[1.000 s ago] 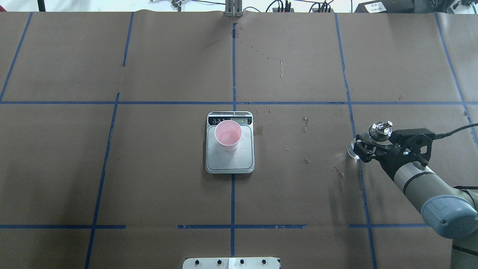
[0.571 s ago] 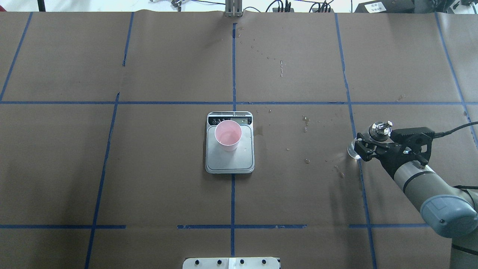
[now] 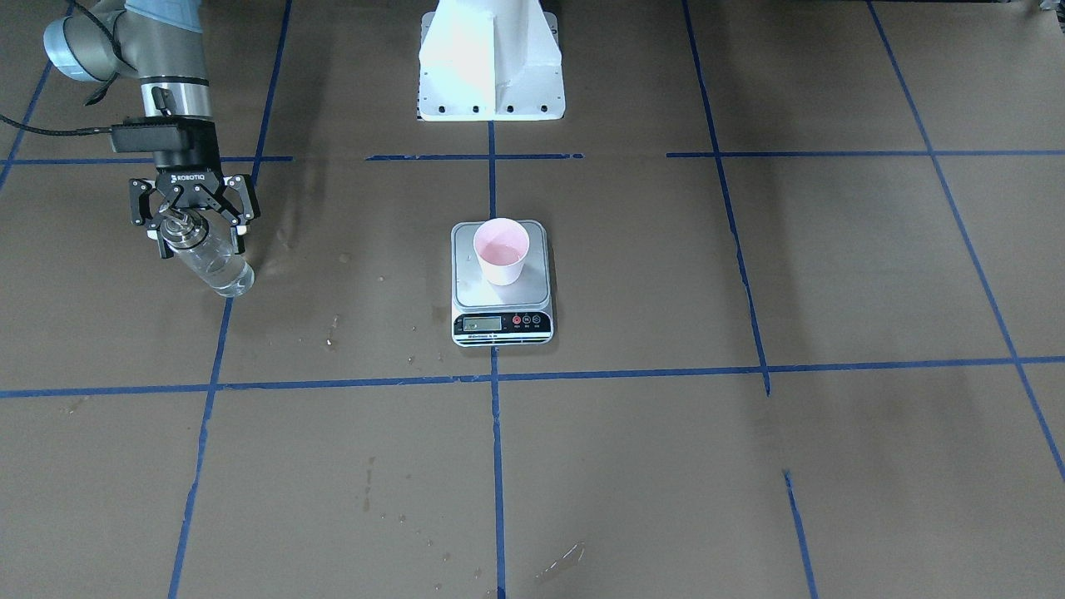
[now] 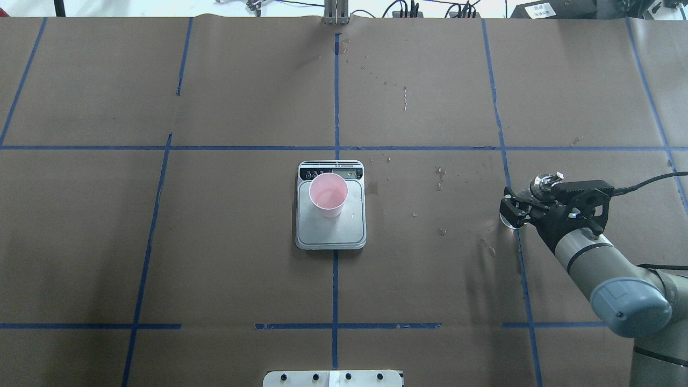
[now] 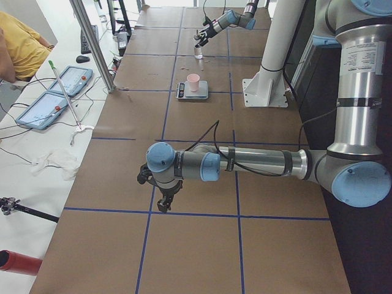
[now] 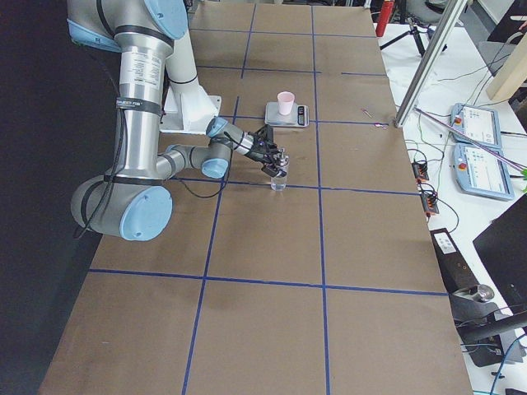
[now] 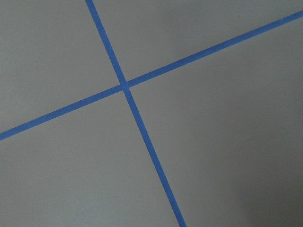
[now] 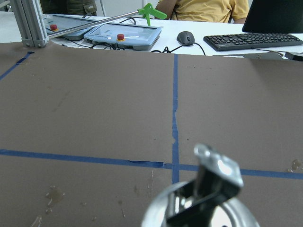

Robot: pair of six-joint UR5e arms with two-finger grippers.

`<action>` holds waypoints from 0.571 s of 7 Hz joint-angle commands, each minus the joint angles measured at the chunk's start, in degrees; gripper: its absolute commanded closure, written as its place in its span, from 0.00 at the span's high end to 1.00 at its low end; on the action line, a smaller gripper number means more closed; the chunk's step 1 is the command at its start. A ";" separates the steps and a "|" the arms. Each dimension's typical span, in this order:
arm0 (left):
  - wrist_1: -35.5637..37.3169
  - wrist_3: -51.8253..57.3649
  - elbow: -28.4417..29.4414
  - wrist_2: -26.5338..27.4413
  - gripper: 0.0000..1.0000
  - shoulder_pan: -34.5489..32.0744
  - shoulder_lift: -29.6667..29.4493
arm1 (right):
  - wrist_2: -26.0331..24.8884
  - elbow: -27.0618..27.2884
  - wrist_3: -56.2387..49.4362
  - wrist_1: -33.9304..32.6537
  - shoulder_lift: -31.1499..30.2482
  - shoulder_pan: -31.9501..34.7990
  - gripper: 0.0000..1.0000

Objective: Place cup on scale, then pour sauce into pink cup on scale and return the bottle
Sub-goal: 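Close the right gripper around the bottle's body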

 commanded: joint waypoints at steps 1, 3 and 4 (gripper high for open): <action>-0.01 0.12 -0.09 0.03 1.00 -0.09 0.30 | -0.78 -1.84 -0.10 0.08 1.12 0.46 0.97; -0.01 0.12 -0.09 -0.06 1.00 0.00 0.30 | -2.71 -1.49 -0.89 0.25 0.41 0.46 0.62; -0.01 0.12 0.00 -0.06 1.00 0.00 0.30 | -3.59 -1.14 -0.81 0.34 -0.38 0.46 0.01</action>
